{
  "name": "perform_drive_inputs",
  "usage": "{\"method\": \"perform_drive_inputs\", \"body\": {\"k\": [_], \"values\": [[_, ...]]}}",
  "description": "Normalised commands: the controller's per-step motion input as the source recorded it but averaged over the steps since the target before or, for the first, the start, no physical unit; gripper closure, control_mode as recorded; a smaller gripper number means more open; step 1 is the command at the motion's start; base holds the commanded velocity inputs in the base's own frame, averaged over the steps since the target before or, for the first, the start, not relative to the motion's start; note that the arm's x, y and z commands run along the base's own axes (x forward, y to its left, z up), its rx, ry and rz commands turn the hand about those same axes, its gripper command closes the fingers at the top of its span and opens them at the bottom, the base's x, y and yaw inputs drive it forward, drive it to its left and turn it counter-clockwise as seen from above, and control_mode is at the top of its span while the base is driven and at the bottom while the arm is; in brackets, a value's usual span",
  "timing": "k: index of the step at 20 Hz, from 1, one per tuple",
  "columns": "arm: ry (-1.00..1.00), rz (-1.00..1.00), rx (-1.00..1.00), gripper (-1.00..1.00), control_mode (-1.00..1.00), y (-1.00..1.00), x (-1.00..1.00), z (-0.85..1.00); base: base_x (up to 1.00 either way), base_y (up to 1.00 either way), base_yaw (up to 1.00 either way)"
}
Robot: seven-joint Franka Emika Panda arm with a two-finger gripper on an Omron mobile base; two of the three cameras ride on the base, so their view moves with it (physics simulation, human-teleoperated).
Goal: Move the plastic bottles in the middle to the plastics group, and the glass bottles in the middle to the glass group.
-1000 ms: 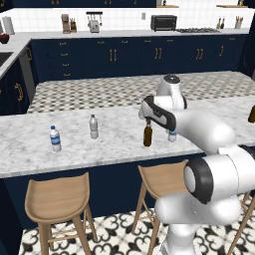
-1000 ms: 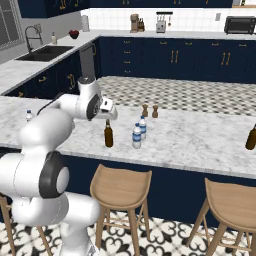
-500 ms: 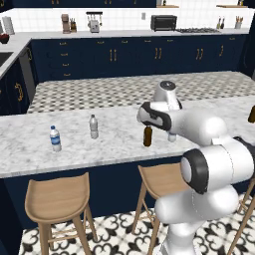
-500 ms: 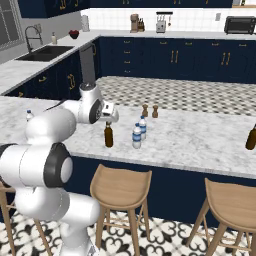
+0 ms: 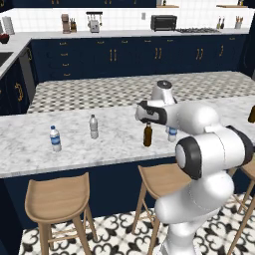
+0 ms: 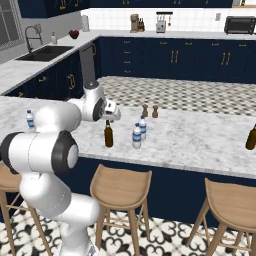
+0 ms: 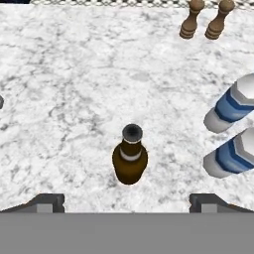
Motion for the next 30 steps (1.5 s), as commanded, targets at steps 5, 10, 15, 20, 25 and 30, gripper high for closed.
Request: {"method": "perform_drive_inputs", "body": {"k": [5,10,15,20,25,30], "values": [[0.01,0.00,0.00,-1.00,-1.00,-0.02,0.14,-0.30,0.00,0.00,0.00],[0.01,0.00,0.00,-1.00,-1.00,-0.01,0.14,-0.31,0.00,0.00,0.00],[0.01,0.00,0.00,-1.00,-1.00,0.00,0.14,-0.22,0.00,0.00,0.00],[0.00,0.00,0.00,-1.00,-1.00,0.00,0.05,0.00,0.00,0.00,0.00],[0.00,0.00,0.00,-1.00,-1.00,0.00,0.06,-0.11,0.00,0.00,0.00],[0.00,0.00,0.00,-1.00,-1.00,0.00,0.11,-0.16,0.00,0.00,0.00]]}}
